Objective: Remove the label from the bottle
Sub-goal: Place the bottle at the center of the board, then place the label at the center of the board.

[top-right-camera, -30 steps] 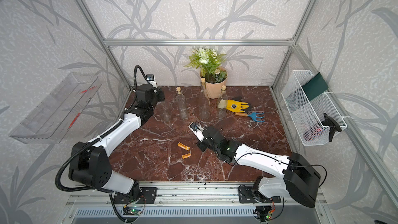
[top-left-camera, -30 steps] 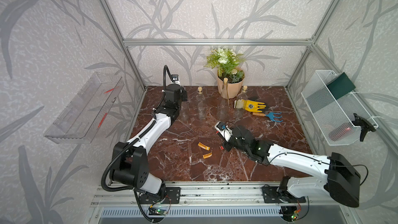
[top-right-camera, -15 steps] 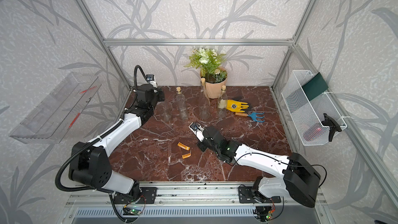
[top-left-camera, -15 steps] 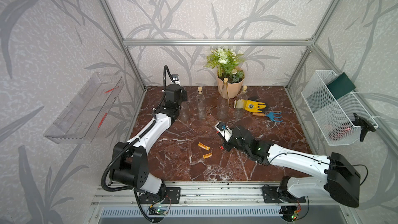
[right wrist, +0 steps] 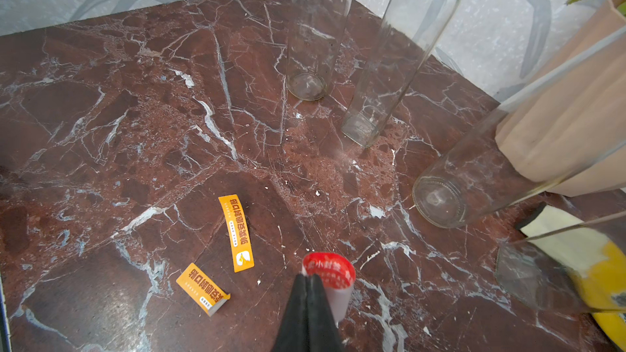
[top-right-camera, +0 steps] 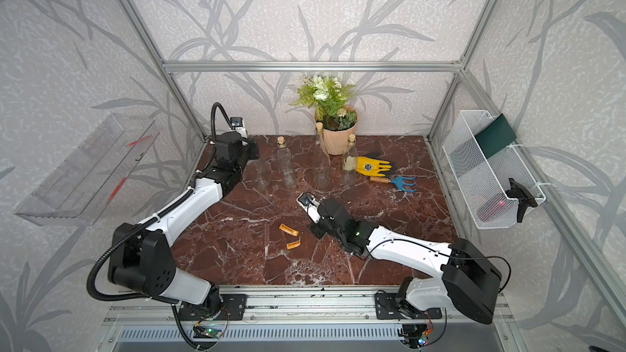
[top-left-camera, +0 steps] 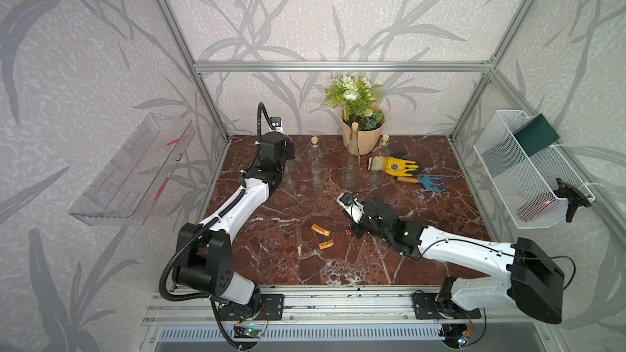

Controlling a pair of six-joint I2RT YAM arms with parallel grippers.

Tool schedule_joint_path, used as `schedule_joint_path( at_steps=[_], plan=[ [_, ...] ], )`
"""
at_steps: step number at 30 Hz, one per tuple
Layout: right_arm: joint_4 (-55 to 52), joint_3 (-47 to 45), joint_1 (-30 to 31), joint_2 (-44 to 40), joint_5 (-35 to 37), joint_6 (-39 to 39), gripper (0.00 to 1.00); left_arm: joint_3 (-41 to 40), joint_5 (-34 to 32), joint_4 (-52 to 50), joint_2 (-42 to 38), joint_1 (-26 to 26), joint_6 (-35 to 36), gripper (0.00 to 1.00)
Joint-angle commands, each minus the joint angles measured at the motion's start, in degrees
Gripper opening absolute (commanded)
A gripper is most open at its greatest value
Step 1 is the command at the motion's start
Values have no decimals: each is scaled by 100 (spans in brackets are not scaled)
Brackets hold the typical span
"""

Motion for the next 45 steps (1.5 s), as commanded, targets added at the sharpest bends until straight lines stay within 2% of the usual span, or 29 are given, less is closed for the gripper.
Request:
schedule_joint_path(
  at_steps=[1,8,26,36,45],
  plan=[
    [76,112,37,32,34,-61,0,67,-143,210,-259,37,106,23],
    [17,113,40,1,48,-74,0,108,-147,183,-256,37,142,42],
    [-48,177,41,1,109,-278,0,76,-178,-90,-557,37,282,66],
    [-39,229,41,45,69,-292,0,-12,-231,-243,-785,37,335,85],
    [-105,259,41,67,133,-417,0,-179,-213,-601,-1213,37,268,91]
  ],
)
